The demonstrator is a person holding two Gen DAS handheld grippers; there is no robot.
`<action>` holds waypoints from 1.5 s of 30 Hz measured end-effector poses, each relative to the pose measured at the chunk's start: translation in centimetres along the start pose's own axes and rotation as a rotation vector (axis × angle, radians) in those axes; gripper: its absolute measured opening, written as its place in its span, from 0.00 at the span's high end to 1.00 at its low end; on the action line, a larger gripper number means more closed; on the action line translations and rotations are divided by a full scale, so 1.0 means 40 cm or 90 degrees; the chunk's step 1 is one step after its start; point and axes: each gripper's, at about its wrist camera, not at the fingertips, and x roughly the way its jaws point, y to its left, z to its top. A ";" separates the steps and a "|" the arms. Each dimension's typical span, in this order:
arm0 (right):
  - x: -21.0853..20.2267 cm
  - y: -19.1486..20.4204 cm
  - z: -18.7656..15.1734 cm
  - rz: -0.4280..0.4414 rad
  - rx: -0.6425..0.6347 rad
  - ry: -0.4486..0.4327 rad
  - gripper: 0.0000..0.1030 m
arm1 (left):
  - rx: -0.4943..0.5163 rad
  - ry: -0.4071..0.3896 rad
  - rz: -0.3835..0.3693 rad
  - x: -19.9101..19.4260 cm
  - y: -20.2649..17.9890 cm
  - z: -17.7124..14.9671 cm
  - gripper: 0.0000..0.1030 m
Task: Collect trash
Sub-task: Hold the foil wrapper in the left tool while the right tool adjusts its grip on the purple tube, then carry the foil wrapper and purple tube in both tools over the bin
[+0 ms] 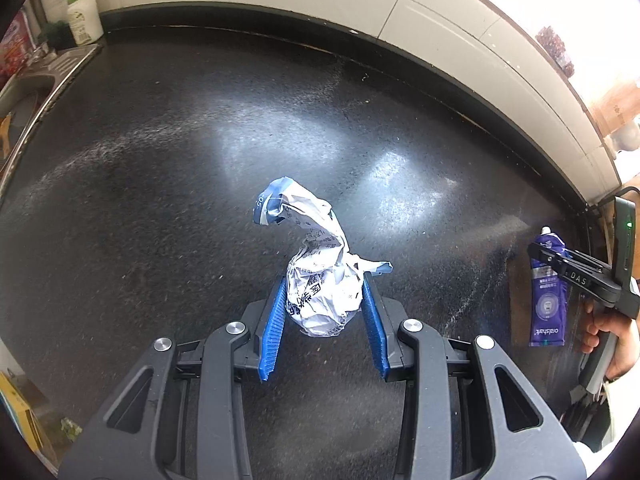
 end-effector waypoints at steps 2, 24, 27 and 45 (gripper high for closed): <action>-0.014 -0.008 -0.012 -0.001 0.002 -0.005 0.76 | -0.004 -0.001 0.004 -0.012 0.002 -0.015 0.65; -0.136 0.059 0.007 0.018 -0.123 -0.037 0.76 | -0.149 -0.035 0.107 -0.197 0.219 -0.280 0.65; -0.129 0.193 -0.001 0.060 -0.193 -0.024 0.76 | -0.188 -0.041 0.123 -0.230 0.268 -0.341 0.65; -0.214 0.948 -0.262 0.270 -0.533 0.027 0.76 | -0.413 -0.082 0.217 -0.407 0.520 -0.697 0.65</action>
